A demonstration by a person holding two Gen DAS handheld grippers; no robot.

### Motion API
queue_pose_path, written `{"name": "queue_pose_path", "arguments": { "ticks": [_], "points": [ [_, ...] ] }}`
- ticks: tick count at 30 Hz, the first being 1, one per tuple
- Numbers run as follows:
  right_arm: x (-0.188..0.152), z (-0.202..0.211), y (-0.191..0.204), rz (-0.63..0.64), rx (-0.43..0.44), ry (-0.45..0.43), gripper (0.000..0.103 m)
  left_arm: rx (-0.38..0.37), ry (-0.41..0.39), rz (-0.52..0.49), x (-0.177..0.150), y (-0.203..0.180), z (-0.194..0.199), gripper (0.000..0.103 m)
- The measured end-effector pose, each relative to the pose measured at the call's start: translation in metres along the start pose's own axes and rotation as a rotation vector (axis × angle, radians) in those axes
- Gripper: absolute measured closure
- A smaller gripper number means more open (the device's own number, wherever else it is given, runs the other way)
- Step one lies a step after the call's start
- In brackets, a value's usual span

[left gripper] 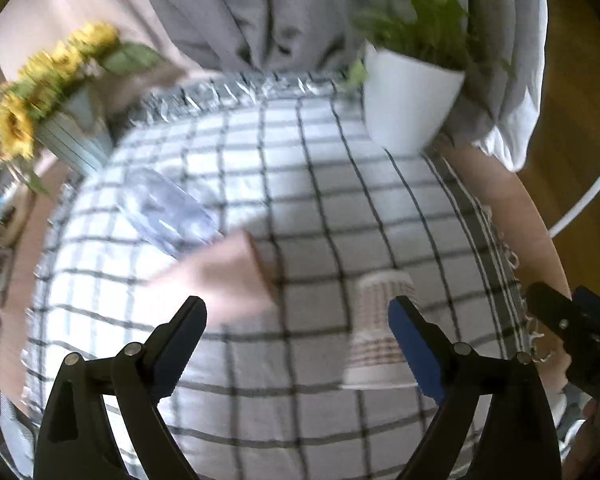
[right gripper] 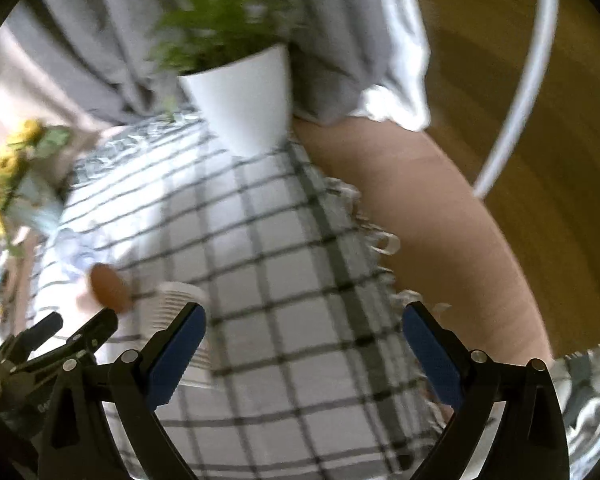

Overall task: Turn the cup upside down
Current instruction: 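Close the right gripper on the cup while the left gripper releases it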

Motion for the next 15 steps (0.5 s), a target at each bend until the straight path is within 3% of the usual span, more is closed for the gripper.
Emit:
{"name": "queue_pose_path", "arguments": {
  "ticks": [5,9,15],
  "points": [
    [0.007,-0.027,0.044,0.056,0.111,0.066,0.005,0.06,-0.023,0.025,0.012,0.033,-0.004,0.01],
    [0.008,-0.052,0.066,0.071,0.13,0.129,0.006,0.061,0.008,0.061,0.014,0.052,-0.014,0.01],
    [0.007,-0.097,0.082,0.071,0.124,0.256,0.016,0.021,0.062,0.087,0.006,0.062,-0.028,0.01]
  ]
}}
Point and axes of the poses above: each gripper's, at about its wrist camera, not at the fingertips, and z roughly against the way its jaws point, y to its left, x to its top, the point moved 4 cm from there along -z, roughly the way its jaws point, and after that the axes turned 9 degrees about x, right-handed, at the moved point
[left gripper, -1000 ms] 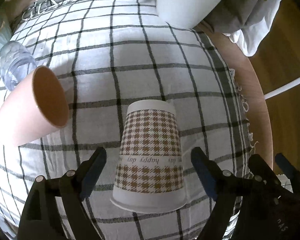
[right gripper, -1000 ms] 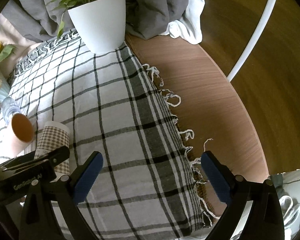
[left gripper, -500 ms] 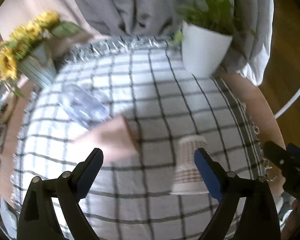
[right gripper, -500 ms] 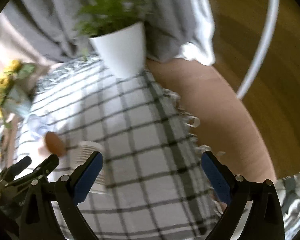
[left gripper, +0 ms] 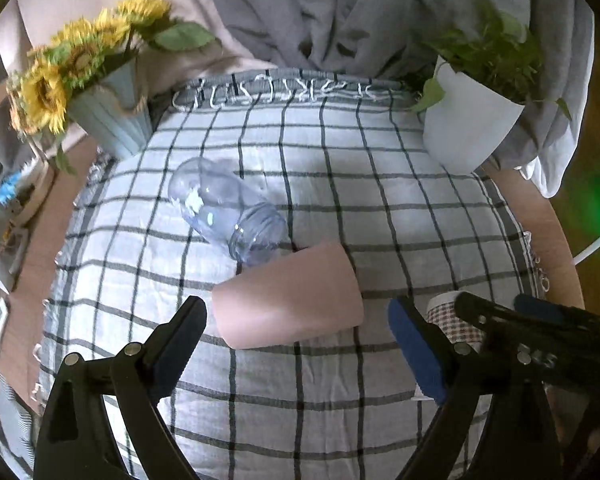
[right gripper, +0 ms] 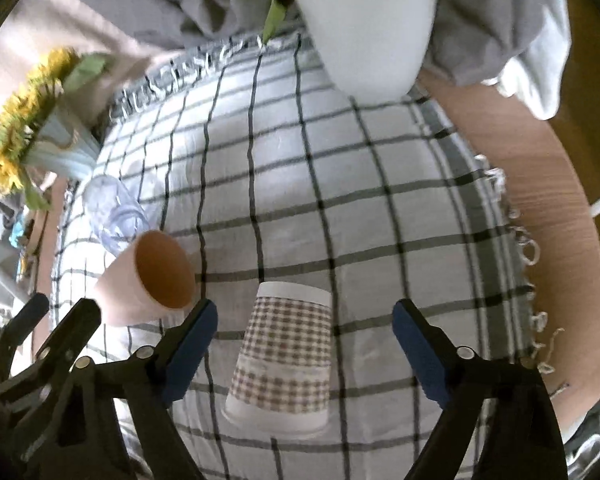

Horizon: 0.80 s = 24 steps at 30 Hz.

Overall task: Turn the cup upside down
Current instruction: 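Close the right gripper on the cup while the left gripper releases it, then lower the cup rim-down onto the cloth with the right gripper and open it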

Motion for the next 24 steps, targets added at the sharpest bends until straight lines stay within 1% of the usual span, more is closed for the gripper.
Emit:
{"name": "queue_pose_path", "arguments": {
  "ticks": [3,4,9,11,14,17,18,19,21,24],
  "points": [
    [0.003,-0.014,-0.001,-0.019,0.005,0.04,0.017,0.0,0.021,0.0,-0.001,0.002,-0.007,0.01],
    [0.003,-0.018,-0.002,-0.028,0.001,0.053,0.019,0.007,0.021,-0.003,-0.001,0.003,-0.009,0.01],
    [0.006,-0.034,-0.004,-0.031,-0.035,0.113,0.021,0.017,0.025,-0.01,0.001,0.005,-0.015,0.01],
    [0.006,-0.041,-0.005,-0.035,-0.039,0.139,0.024,0.018,0.024,-0.009,0.002,0.006,-0.016,0.01],
    [0.007,-0.048,-0.007,-0.042,-0.049,0.164,0.03,0.021,0.024,-0.007,0.004,0.006,-0.017,0.01],
    [0.008,-0.051,-0.009,-0.041,-0.051,0.18,0.036,0.021,0.029,-0.002,0.004,0.007,-0.018,0.01],
    [0.008,-0.052,-0.008,-0.04,-0.045,0.181,0.04,0.019,0.034,0.003,0.004,0.008,-0.019,0.01],
    [0.008,-0.052,-0.008,-0.04,-0.044,0.18,0.046,0.017,0.038,0.006,0.003,0.008,-0.02,0.01],
    [0.007,-0.05,-0.008,-0.037,-0.046,0.174,0.047,0.015,0.042,0.013,0.002,0.01,-0.021,0.01],
    [0.006,-0.043,-0.007,-0.028,-0.05,0.142,0.047,0.027,0.043,0.018,-0.002,0.013,-0.02,0.01]
  ]
}}
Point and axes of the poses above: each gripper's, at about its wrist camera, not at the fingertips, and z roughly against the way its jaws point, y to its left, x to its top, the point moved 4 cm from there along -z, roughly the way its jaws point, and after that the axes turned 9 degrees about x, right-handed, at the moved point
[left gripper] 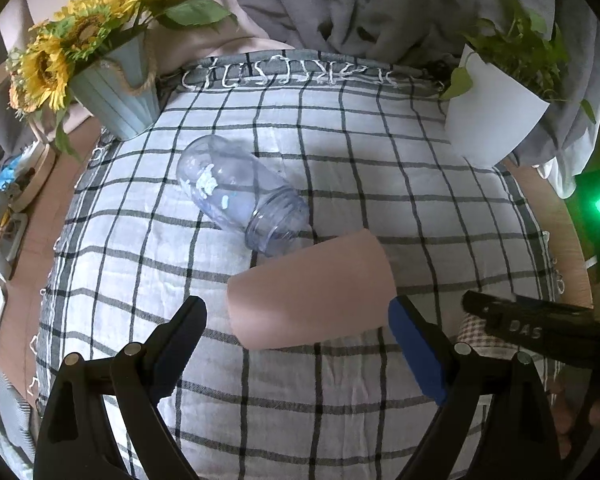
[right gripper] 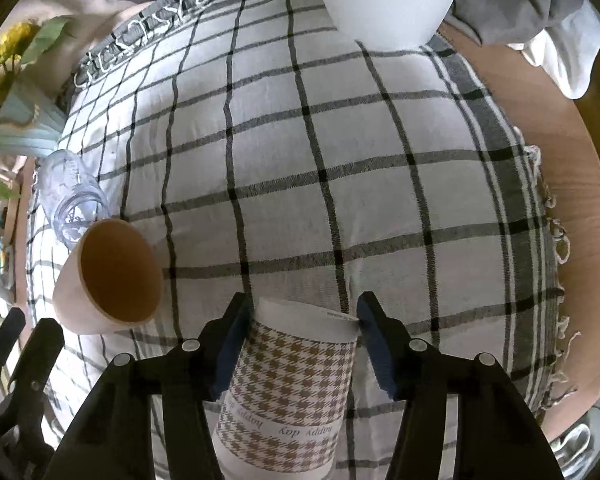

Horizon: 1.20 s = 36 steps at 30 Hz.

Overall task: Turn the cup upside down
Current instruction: 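Lower the cup rim-down onto the cloth with the right gripper and open it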

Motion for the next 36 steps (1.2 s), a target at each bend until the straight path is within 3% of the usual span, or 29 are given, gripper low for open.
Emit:
{"name": "queue_pose_path", "arguments": {
  "ticks": [6,11,18,27,36],
  "points": [
    [-0.002,0.037,0.02,0.089,-0.008,-0.162,0.048,0.001,-0.017,0.028,-0.007,0.008,0.008,0.01],
    [0.001,0.058,0.044,0.225,-0.083,-0.304,0.048,0.042,-0.039,0.032,-0.013,0.01,0.011,0.01],
    [-0.003,0.054,0.063,0.373,-0.189,-0.342,0.049,0.063,-0.025,0.069,-0.031,0.013,0.005,0.01],
    [-0.03,0.056,0.058,0.382,-0.134,-0.431,0.048,0.093,-0.019,0.104,-0.042,0.017,0.001,0.01],
    [-0.05,0.055,0.053,0.372,-0.094,-0.422,0.049,0.104,-0.036,0.111,-0.042,0.015,0.006,0.01]
  ]
}}
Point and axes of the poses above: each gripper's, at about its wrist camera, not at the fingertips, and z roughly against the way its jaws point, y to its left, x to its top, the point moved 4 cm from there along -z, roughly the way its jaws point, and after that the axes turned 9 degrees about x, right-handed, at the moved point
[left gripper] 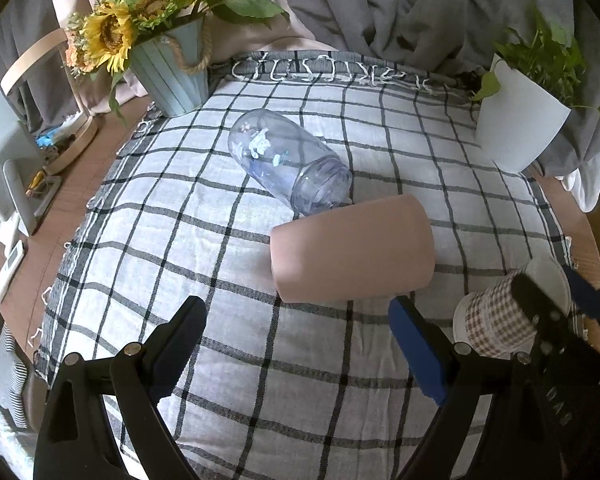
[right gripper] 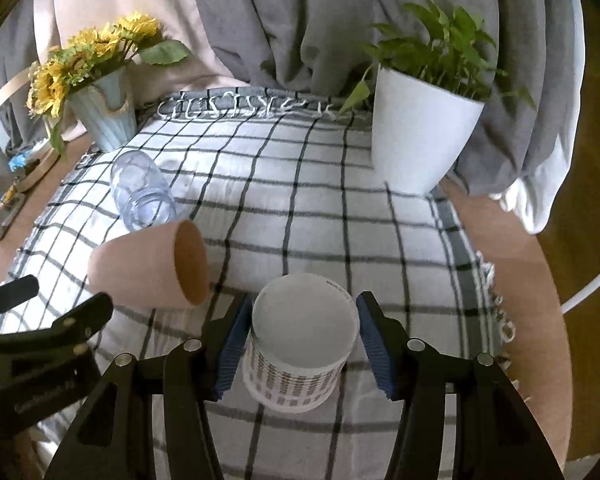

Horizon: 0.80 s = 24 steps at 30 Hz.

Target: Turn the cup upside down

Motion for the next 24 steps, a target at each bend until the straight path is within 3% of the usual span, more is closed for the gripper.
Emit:
{"name": "queue_pose_path", "arguments": {
  "ticks": [14,18,22,24],
  "points": [
    [-0.01,-0.002,0.0,-0.015,0.048,-0.008,0.049,0.029,0.002,0.031,-0.007,0.008,0.007,0.01],
    [-0.008,-0.003,-0.004,-0.039,0.079,0.0,0.048,0.02,-0.015,0.052,-0.005,0.009,0.014,0.005],
    [-0.009,-0.004,-0.009,-0.079,0.102,0.015,0.018,0.043,-0.046,0.082,-0.003,0.013,0.022,0.001],
    [-0.008,0.003,-0.011,-0.082,0.104,-0.011,0.018,0.056,-0.066,0.099,-0.004,0.016,0.027,0.001]
  ]
}}
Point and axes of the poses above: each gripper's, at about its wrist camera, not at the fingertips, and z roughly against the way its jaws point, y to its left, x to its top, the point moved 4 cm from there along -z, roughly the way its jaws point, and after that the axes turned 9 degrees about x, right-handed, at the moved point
